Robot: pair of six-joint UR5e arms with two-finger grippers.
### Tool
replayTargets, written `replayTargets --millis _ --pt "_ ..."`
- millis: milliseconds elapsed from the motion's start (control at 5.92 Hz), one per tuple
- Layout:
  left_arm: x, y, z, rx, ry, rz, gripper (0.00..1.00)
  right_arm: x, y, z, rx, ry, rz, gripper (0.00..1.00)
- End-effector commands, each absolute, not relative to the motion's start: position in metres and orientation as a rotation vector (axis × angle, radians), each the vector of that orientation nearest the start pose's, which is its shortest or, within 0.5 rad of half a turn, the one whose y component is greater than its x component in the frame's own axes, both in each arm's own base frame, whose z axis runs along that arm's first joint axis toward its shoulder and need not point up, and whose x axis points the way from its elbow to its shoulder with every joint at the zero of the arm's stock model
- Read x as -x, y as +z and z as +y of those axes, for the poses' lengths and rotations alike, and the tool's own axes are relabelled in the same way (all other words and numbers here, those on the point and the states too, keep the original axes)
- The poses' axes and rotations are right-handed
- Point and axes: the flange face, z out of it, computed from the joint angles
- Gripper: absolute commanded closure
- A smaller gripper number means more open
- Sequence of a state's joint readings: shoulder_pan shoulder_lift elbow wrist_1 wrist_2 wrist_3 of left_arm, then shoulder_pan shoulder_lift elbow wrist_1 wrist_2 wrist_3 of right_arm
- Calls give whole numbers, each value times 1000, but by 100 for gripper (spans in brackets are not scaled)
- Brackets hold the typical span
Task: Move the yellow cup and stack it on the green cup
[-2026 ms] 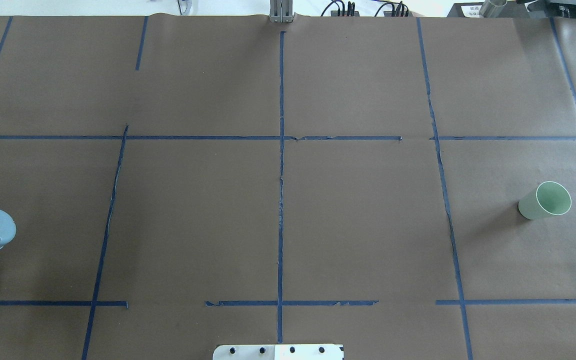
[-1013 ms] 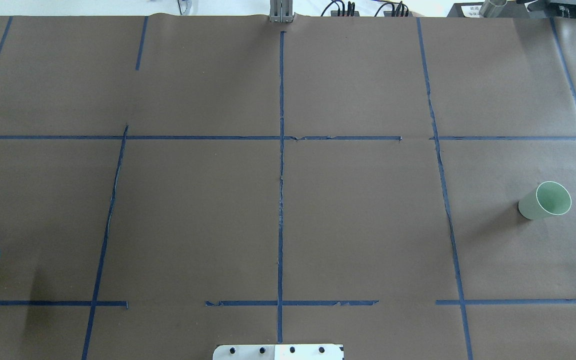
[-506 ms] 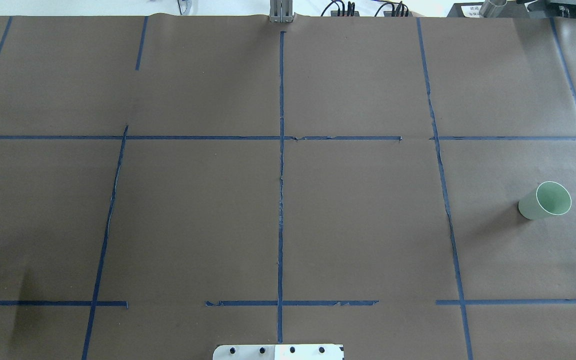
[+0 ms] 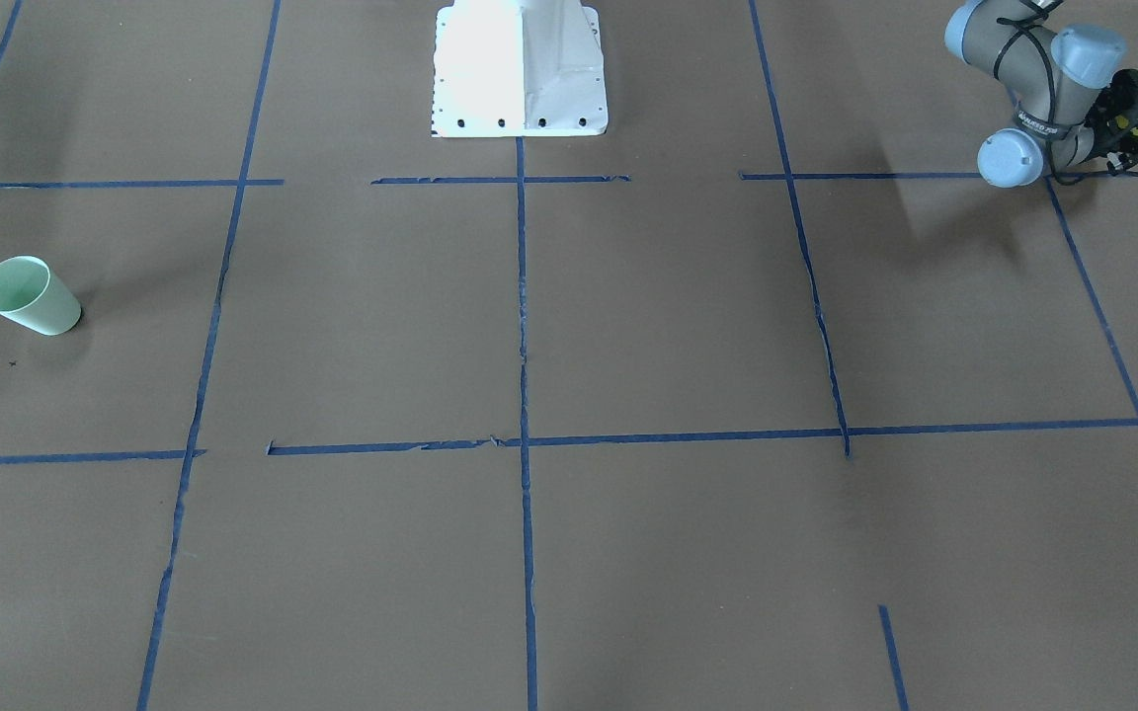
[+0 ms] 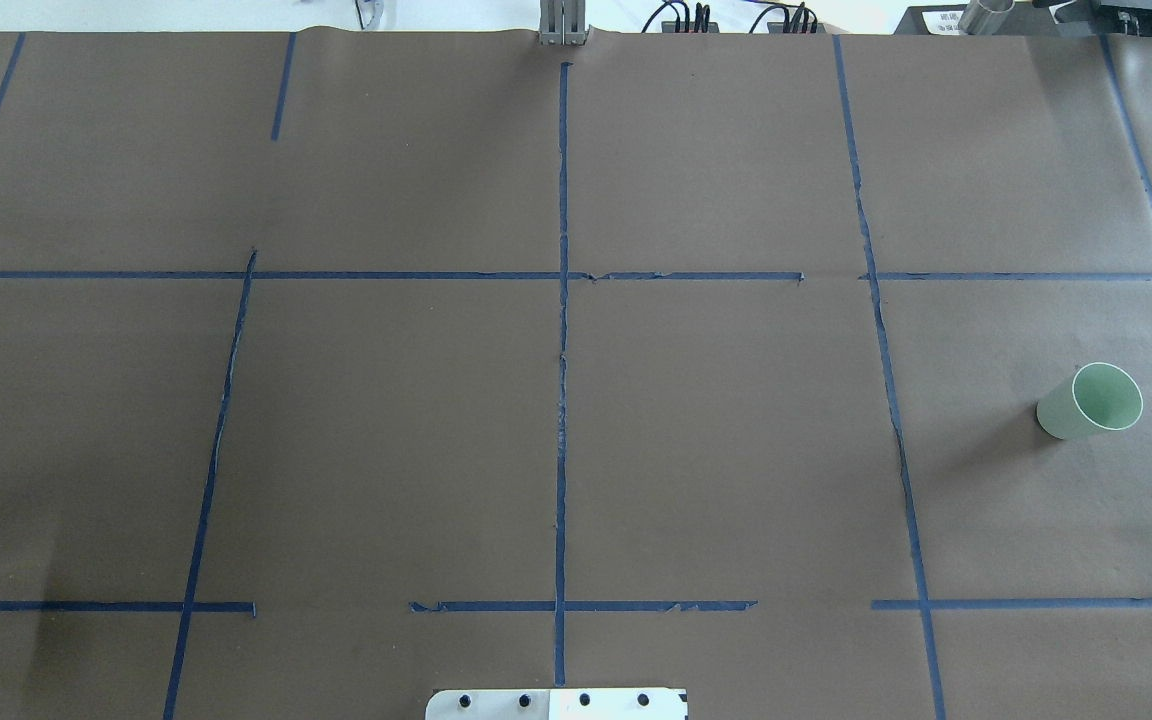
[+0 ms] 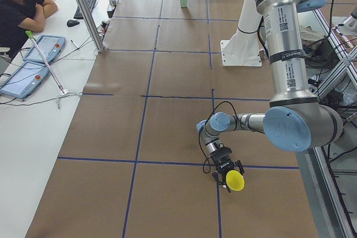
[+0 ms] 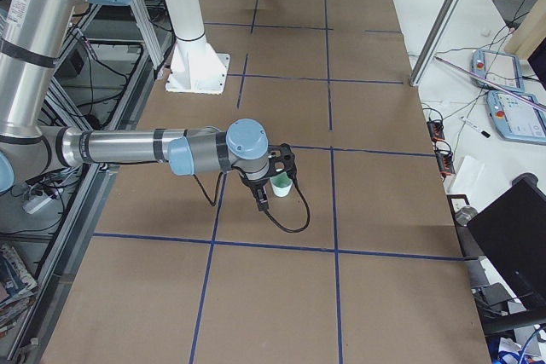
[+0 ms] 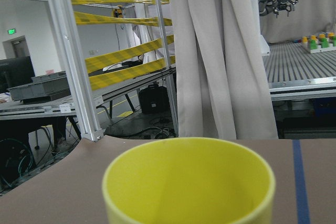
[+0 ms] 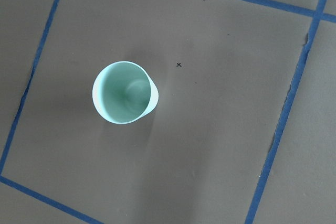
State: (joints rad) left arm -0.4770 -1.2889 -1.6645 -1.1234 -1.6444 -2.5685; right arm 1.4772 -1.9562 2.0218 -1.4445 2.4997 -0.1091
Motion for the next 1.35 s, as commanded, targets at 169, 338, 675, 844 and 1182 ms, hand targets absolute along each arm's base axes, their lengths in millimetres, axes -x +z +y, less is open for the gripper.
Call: replayTargets --millis 169,338,675,844,1182 --pt "-216 694 -393 -390 -1280 -411 88 -20 552 -356 -207 -252 -931 0" --pt "-224 664 -425 -416 -1262 -344 88 -19 552 -356 -203 -254 -932 0" --pt "-284 566 -491 -597 -1205 -101 88 -1 546 -362 -199 -308 -933 0" --pt "-312 519 -517 -702 -1188 -36 87 0 544 -364 -200 -308 -933 0" --pt "-348 449 -535 -737 -1040 146 88 1 537 -370 -195 -274 -937 0"
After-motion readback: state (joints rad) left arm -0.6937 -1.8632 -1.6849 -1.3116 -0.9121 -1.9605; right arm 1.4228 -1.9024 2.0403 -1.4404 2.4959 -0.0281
